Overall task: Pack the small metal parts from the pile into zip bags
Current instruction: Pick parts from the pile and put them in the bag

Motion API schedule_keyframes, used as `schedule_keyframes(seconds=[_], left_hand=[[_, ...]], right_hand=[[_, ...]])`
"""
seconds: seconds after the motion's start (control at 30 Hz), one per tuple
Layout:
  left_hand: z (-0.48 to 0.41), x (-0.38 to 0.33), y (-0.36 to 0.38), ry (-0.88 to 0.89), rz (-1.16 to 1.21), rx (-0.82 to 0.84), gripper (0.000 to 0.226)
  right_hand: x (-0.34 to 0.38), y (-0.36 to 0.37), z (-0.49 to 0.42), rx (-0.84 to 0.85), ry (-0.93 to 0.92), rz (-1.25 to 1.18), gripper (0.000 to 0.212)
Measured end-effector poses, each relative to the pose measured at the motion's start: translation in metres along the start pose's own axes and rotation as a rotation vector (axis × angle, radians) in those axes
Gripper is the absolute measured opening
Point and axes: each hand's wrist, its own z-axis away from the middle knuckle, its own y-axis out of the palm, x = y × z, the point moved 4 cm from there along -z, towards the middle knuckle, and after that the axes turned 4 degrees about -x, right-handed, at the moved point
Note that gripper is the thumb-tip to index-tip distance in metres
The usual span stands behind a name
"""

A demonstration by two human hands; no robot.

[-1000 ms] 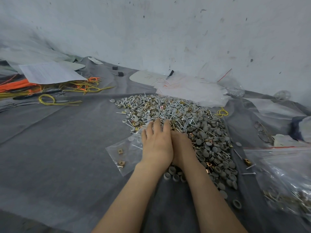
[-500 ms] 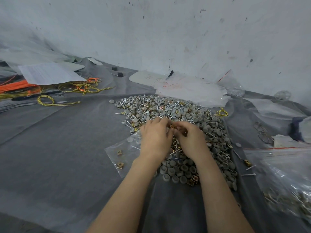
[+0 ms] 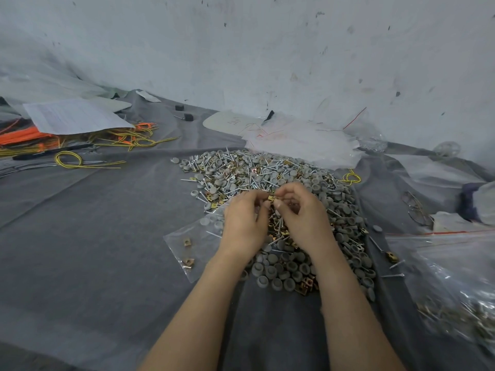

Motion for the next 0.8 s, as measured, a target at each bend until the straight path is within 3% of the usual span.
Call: schedule_keyframes(seconds=[0.53, 0.8], left_hand=[[0.0009, -0.0006, -0.0013, 0.025, 0.057, -0.033, 0.031], [0.0011, -0.0038, -0.0074, 0.073, 0.070, -0.134, 0.015]], right_hand=[[0.0024, -0.0003, 0.0016, -0.059, -0.030, -0.016, 0.017], [0.0037, -0.0003, 0.0013, -0.044, -0.036, -0.057, 0.016]])
